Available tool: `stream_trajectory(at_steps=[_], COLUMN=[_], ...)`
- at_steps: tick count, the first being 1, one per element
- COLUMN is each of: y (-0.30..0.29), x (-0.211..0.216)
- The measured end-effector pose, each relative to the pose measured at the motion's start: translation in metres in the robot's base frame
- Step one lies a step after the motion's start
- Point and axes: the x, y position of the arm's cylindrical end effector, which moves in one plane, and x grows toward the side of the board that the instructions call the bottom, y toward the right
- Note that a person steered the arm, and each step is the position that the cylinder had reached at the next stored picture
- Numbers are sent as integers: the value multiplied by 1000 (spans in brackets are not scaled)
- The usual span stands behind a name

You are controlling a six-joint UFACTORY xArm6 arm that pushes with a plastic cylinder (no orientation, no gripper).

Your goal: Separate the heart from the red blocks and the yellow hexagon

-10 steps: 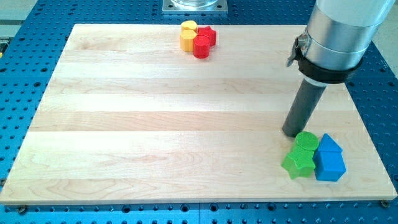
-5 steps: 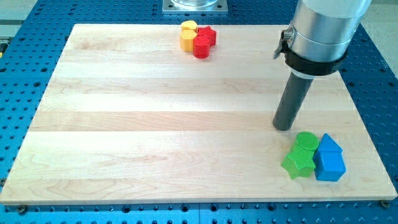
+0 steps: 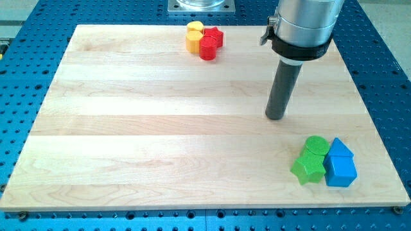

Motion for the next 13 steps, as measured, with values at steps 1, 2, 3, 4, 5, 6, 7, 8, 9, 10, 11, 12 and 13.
stream_trajectory(at_steps=[1, 2, 3, 4, 5, 6, 7, 8, 9, 10, 11, 12, 13], y=[-4, -8, -8, -9, -10, -21, -43, -77, -116, -122, -110, -115, -131], x=[-12, -23, -22, -52, -96, -142, -177, -207, -207, -208, -242, -265, -265])
